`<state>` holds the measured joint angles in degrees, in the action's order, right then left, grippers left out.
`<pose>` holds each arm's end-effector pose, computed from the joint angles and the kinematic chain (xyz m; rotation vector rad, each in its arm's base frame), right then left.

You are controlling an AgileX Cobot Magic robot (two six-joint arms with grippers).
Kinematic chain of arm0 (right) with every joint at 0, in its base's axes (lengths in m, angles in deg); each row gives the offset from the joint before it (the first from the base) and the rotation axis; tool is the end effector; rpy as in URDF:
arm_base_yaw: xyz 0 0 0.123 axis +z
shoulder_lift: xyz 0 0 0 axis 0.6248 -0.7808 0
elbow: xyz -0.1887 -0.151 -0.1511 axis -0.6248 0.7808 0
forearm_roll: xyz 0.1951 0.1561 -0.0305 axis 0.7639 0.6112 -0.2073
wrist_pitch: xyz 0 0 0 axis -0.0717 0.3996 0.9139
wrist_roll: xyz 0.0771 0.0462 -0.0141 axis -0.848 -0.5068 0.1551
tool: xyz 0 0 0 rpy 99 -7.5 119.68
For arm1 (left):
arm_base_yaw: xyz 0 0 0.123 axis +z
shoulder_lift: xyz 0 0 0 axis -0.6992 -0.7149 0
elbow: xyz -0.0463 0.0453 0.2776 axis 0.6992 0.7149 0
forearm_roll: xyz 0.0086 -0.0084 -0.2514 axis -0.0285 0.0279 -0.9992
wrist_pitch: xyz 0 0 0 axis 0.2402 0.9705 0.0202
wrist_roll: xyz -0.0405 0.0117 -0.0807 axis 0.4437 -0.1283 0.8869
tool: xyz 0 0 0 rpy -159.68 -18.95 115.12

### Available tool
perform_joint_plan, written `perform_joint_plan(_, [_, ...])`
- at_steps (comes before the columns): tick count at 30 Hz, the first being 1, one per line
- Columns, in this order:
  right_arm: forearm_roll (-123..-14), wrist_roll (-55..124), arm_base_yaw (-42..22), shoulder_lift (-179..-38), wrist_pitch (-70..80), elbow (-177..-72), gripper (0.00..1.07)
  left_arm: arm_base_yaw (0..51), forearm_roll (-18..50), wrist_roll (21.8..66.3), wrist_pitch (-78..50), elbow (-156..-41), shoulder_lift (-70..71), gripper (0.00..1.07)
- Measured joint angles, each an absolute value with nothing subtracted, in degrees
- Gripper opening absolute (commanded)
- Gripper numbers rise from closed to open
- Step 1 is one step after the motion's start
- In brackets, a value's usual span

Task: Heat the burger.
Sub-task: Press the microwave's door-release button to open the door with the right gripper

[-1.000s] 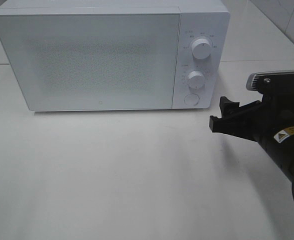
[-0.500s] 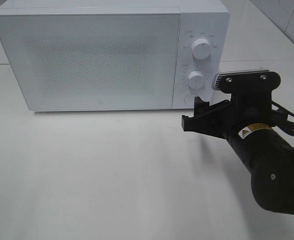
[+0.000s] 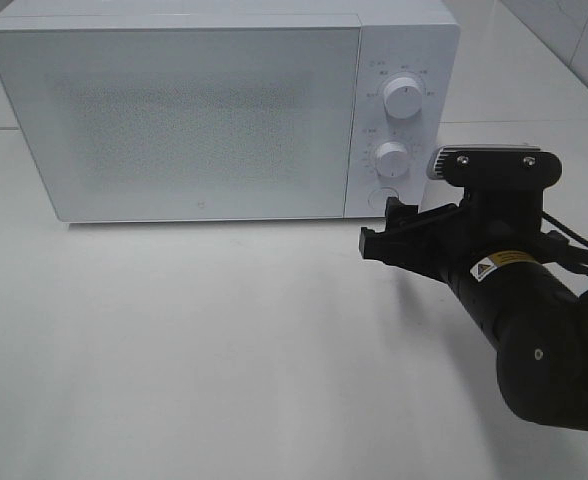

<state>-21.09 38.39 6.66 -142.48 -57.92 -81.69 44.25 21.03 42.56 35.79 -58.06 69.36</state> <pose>0.2261 0.1408 0.1384 0.0495 1.7765 0.0739 -0.0092 -0.0131 0.2832 0.1060 2.0168 -0.1395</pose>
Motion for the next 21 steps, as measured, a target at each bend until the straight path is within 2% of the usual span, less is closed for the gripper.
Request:
perform_joint_plan(5, [-21.1, 29.9, 6.7, -142.5, -57.9, -81.7, 0.67, 44.2, 21.0, 42.6, 35.8, -58.1, 69.4, 1.01])
perform_joint_plan(13, [-21.1, 5.6, 6.7, -142.5, -57.8, -81.7, 0.54, 44.2, 21.0, 42.6, 35.8, -58.1, 69.4, 1.01])
perform_joint_plan(14, [-21.1, -0.7, 6.7, -142.5, -57.3, -81.7, 0.50, 44.2, 21.0, 42.6, 35.8, -58.1, 69.4, 1.01])
perform_joint_plan(15, [-21.1, -0.7, 6.7, -142.5, -57.3, -81.7, 0.50, 44.2, 21.0, 42.6, 35.8, -58.1, 69.4, 1.01])
perform_joint_plan(16, [-21.5, -8.2, 6.7, -142.5, -56.9, -81.7, 0.44, 44.2, 21.0, 42.6, 35.8, -58.1, 69.4, 1.01])
perform_joint_plan(18, [-21.6, -12.0, 6.7, -142.5, -56.7, -81.7, 0.41, 44.2, 21.0, 42.6, 35.8, -58.1, 69.4, 1.01])
perform_joint_plan(19, [-22.1, -18.6, 6.7, -142.5, -56.5, -81.7, 0.34, 44.2, 21.0, 42.6, 35.8, -58.1, 69.4, 1.01])
perform_joint_plan(20, [-22.1, -18.6, 6.7, -142.5, -56.5, -81.7, 0.34, 44.2, 21.0, 42.6, 35.8, -58.1, 69.4, 1.01])
perform_joint_plan(21, [-22.6, -25.3, 6.7, -142.5, -56.4, -81.7, 0.28, 44.2, 21.0, 42.6, 35.8, -58.1, 69.4, 1.01])
